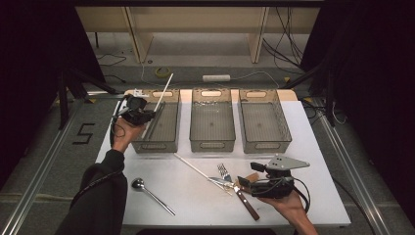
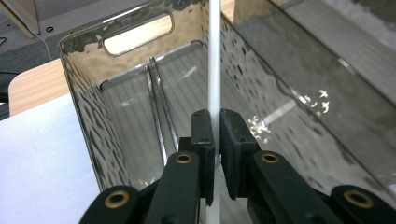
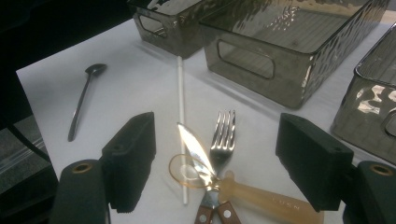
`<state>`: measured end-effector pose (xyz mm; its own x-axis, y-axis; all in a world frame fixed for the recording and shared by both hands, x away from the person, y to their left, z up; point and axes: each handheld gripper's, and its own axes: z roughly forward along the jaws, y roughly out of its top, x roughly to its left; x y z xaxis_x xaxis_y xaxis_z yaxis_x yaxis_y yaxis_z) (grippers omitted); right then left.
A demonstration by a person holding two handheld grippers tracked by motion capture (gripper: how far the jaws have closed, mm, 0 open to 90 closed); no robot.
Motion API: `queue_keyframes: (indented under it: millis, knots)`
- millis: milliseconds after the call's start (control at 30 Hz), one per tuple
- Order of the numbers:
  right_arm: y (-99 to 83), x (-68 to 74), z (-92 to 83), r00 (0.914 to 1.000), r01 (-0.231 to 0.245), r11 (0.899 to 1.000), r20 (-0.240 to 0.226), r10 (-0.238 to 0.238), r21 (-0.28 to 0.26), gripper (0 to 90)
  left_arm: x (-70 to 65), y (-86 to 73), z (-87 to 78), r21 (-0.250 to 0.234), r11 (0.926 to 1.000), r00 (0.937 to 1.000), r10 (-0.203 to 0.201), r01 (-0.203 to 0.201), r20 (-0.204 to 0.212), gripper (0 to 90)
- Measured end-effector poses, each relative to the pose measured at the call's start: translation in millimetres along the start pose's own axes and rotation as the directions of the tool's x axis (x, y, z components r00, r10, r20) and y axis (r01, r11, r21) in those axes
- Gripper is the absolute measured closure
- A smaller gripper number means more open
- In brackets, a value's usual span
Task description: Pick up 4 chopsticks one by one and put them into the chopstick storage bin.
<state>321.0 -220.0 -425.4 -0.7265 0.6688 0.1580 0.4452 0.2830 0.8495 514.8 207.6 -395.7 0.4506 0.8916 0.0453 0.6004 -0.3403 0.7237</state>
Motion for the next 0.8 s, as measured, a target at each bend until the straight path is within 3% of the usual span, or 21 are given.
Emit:
queue_keyframes:
  millis: [267, 500, 800]
  knots:
    - [-0.2, 0.0, 0.3, 1.0000, 0.000, 1.000, -0.002, 0.000, 0.000, 29.8, 3.4, -5.5, 4.6, 0.014, 0.9996, 0.9997, -0.024, 0.024, -0.003, 83.8]
    - [-0.2, 0.2, 0.9, 1.0000, -0.002, 1.000, -0.002, 0.002, 0.002, 29.8, -0.8, -9.3, 14.4, 0.054, 0.9982, 0.9997, -0.026, 0.026, -0.003, 83.5]
    - [-0.4, 0.2, 0.9, 1.0000, 0.000, 1.000, -0.004, 0.000, 0.007, 29.8, -2.5, -10.9, 21.4, 0.090, 0.9937, 0.9978, -0.066, 0.067, -0.009, 81.5]
